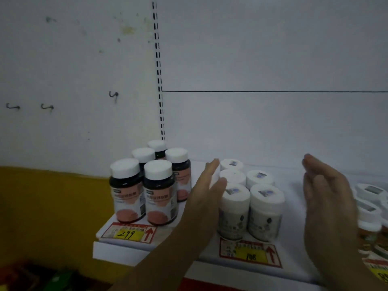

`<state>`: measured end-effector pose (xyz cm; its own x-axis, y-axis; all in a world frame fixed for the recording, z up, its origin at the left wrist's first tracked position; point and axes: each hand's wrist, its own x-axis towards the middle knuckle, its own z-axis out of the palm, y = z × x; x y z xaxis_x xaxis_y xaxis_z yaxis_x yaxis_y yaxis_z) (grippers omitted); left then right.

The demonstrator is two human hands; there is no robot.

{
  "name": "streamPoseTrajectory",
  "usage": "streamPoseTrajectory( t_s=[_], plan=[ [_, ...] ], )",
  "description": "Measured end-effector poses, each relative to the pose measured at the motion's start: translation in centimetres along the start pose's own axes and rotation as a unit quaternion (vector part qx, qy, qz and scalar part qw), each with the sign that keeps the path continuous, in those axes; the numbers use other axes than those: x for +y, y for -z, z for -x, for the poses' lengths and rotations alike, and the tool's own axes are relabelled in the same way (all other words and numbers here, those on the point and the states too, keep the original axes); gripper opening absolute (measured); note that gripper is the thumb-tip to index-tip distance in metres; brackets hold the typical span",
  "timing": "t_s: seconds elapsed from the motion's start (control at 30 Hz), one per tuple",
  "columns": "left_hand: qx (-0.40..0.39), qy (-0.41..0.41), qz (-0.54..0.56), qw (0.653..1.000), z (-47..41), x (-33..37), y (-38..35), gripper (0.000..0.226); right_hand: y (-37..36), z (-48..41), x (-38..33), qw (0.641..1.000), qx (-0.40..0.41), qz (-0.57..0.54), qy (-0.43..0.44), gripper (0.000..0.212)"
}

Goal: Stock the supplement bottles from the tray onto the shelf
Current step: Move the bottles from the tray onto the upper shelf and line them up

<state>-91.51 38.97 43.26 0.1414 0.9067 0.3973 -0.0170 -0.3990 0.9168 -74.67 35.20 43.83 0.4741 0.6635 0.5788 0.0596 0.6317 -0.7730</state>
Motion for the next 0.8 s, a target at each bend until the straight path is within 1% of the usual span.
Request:
streamPoseTrajectory(
  t_s=[0.03,0.07,0.1,0.17,0.2,0.23,0.27,0.3,0.33,0.37,0.4,0.43,0.47,0.5,0.53,0.57,0.6,0.63,0.67,0.7,0.8],
  plan=[
    [-0.018,-0.031,-0.014,0.999,0.8,0.8,0.8,0.042,-0.6,-0.3,-1.2,1.000,0.020,-0.021,0.009,0.031],
    [-0.032,-0.064,-0.031,0.997,1.6,2.1,1.9,0.041,-1.5,-0.2,-2.6,0.999,0.016,-0.047,0.018,0.025],
    [-0.028,-0.098,-0.043,0.994,2.1,3.3,3.3,0.042,-2.8,-0.1,-3.6,0.998,-0.002,-0.051,0.022,0.019],
    [-0.020,-0.140,-0.060,0.988,2.5,5.5,7.0,0.045,-6.4,1.1,-4.7,0.996,-0.075,-0.032,0.029,0.023],
    [-0.026,-0.150,-0.069,0.986,2.5,6.7,9.0,0.047,-8.6,2.1,-4.9,0.994,-0.099,-0.035,0.021,0.025],
    [-0.032,-0.159,-0.086,0.983,2.4,7.5,10.9,0.049,-10.8,3.2,-4.5,0.993,-0.119,-0.017,0.016,0.028],
    [-0.027,-0.168,-0.106,0.980,2.0,7.7,12.9,0.050,-13.0,4.1,-4.0,0.990,-0.135,0.036,0.005,0.029],
    [-0.009,-0.168,-0.119,0.978,1.4,7.4,14.7,0.050,-14.9,4.7,-3.0,0.984,-0.150,0.097,-0.015,0.032],
    [0.019,-0.160,-0.116,0.980,0.7,6.5,16.3,0.049,-16.4,5.1,-1.5,0.977,-0.160,0.135,-0.048,0.036],
    [0.049,-0.144,-0.097,0.984,0.0,5.3,17.6,0.050,-17.4,4.8,-0.1,0.973,-0.154,0.150,-0.084,0.042],
    [0.066,-0.120,-0.068,0.988,-0.6,3.7,18.7,0.054,-18.3,4.7,1.2,0.974,-0.134,0.140,-0.116,0.044],
    [0.067,-0.088,-0.040,0.993,-1.0,2.1,19.4,0.064,-18.9,4.4,2.1,0.975,-0.118,0.108,-0.155,0.044],
    [0.044,-0.054,-0.012,0.997,-1.4,0.5,19.8,0.080,-19.3,4.2,3.1,0.970,-0.123,0.055,-0.201,0.043],
    [0.003,-0.021,0.021,1.000,-1.5,-1.0,20.3,0.096,-19.5,4.1,4.0,0.959,-0.133,-0.005,-0.249,0.046],
    [-0.046,0.003,0.049,0.998,-1.8,-2.2,20.5,0.105,-19.5,4.0,4.7,0.947,-0.132,-0.054,-0.288,0.049],
    [-0.088,0.018,0.066,0.994,-2.0,-3.1,20.6,0.108,-19.5,3.9,5.0,0.938,-0.130,-0.084,-0.310,0.049],
    [-0.124,0.023,0.077,0.989,-2.2,-3.7,20.7,0.105,-19.4,3.7,5.3,0.935,-0.133,-0.090,-0.315,0.051],
    [-0.147,0.023,0.085,0.985,-2.4,-4.2,20.7,0.096,-19.4,3.5,5.5,0.934,-0.136,-0.087,-0.319,0.052],
    [-0.161,0.016,0.090,0.983,-2.5,-4.5,20.7,0.086,-19.4,3.5,5.6,0.931,-0.136,-0.087,-0.326,0.054],
    [-0.169,0.003,0.091,0.981,-2.6,-4.6,20.7,0.081,-19.4,3.5,5.7,0.929,-0.134,-0.090,-0.332,0.056],
    [-0.180,-0.024,0.090,0.979,-3.1,-5.0,20.5,0.091,-19.1,3.9,6.2,0.928,-0.148,-0.103,-0.327,0.060]
  ],
)
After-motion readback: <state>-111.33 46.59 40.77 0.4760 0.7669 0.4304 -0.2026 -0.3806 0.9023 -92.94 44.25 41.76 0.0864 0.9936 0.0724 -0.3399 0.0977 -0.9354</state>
